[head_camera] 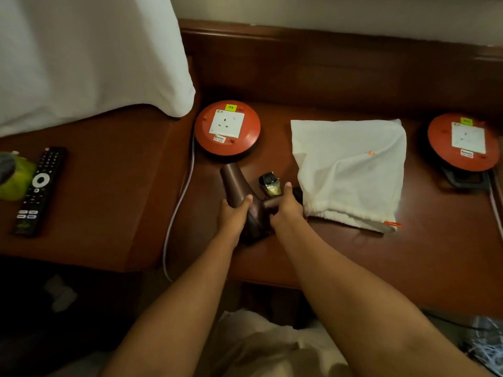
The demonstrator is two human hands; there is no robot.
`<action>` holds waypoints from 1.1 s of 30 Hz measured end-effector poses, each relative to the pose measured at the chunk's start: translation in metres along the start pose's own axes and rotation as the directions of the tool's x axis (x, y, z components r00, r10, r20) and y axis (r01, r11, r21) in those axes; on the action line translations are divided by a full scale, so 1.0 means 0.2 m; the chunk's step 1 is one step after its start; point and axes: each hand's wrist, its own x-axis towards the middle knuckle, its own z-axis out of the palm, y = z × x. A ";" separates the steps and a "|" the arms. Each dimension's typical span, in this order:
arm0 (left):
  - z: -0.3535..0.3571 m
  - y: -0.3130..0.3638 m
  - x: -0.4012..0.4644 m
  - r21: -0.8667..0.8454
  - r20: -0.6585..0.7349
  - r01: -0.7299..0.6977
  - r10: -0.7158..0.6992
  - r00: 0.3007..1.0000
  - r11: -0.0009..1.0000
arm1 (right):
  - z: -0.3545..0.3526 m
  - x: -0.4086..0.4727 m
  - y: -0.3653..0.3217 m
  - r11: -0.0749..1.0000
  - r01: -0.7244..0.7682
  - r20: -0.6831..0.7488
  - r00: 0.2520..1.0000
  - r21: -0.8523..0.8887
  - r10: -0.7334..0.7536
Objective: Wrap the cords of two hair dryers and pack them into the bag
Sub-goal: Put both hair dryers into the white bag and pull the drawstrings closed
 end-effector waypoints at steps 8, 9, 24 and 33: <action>-0.12 -0.04 0.01 -0.017 0.009 0.036 -0.036 0.999 0.999 | 0.00 0.02 0.07 0.987 -0.074 0.118 0.991 0.141 0.058; -0.14 -0.04 0.00 -0.021 0.012 0.032 -0.032 0.999 0.999 | 0.00 0.03 0.09 0.987 -0.071 0.120 0.991 0.144 0.054; -0.24 0.19 -0.17 -0.103 -0.120 -0.310 0.298 0.947 0.945 | 0.08 -0.19 -0.07 0.956 -0.019 0.412 0.905 0.291 -0.107; -0.10 0.41 -0.36 -0.122 -0.038 -0.491 0.490 0.871 0.863 | -0.14 -0.35 -0.38 0.937 0.255 0.510 0.788 0.240 -0.345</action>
